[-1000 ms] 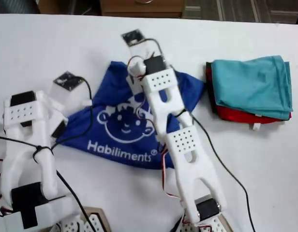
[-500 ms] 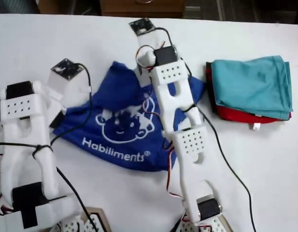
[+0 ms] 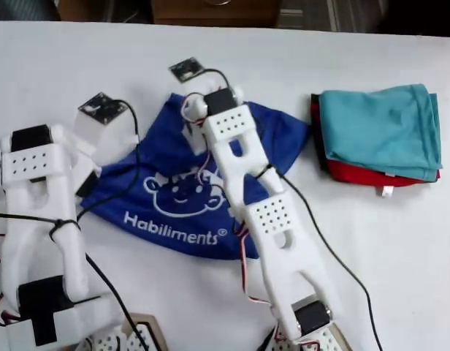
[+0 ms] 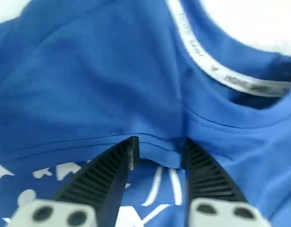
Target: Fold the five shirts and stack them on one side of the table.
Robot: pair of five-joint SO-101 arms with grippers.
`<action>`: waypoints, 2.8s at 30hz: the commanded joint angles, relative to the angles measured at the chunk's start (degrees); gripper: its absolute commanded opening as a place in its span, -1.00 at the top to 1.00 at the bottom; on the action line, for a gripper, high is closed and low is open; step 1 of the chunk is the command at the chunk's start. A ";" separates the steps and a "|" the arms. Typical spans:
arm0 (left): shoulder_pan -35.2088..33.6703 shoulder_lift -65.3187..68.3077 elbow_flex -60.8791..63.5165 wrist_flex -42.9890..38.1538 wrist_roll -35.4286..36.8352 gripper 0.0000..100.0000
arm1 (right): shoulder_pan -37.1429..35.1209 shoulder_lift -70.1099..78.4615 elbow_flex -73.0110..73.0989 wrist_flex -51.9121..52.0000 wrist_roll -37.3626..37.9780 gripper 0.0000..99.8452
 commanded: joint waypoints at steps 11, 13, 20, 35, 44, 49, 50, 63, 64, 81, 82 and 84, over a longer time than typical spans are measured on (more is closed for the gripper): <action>0.26 -0.18 -0.31 -0.35 0.62 0.95 | -0.22 0.92 -3.69 -0.75 0.44 0.96; 0.26 -0.18 -0.31 -0.35 0.62 0.95 | 0.22 0.92 -5.80 -0.40 0.44 0.96; 0.26 -0.26 -0.66 -0.35 0.62 0.95 | 2.77 -1.89 -12.04 2.42 0.53 0.96; 1.85 -0.62 -21.05 13.45 3.78 0.95 | 8.40 -39.96 4.31 2.95 0.53 0.96; 2.46 -0.62 -24.84 20.04 3.69 0.79 | 14.11 -66.68 35.69 2.86 1.32 0.96; 6.77 -0.53 -14.46 18.55 3.43 0.47 | 21.67 -77.32 53.36 2.24 6.51 0.96; 7.21 -0.62 -12.44 17.32 3.52 0.45 | 22.99 -78.90 56.35 1.89 7.12 0.96; 7.82 -0.70 -3.12 16.70 -10.90 0.48 | 29.67 -94.99 90.73 -13.32 10.64 0.96; 8.00 -0.53 -3.03 14.59 -10.99 0.48 | 29.67 -95.60 92.04 -14.02 10.64 0.96; 24.62 -0.18 7.78 -5.27 9.41 0.47 | 29.58 -96.84 95.03 -14.90 10.64 0.96; 24.62 -0.18 8.57 -7.03 9.41 0.47 | 29.58 -96.84 95.03 -14.90 10.64 0.96; 23.82 -0.18 10.07 -10.29 9.32 0.47 | 29.58 -96.84 95.03 -14.81 10.64 0.96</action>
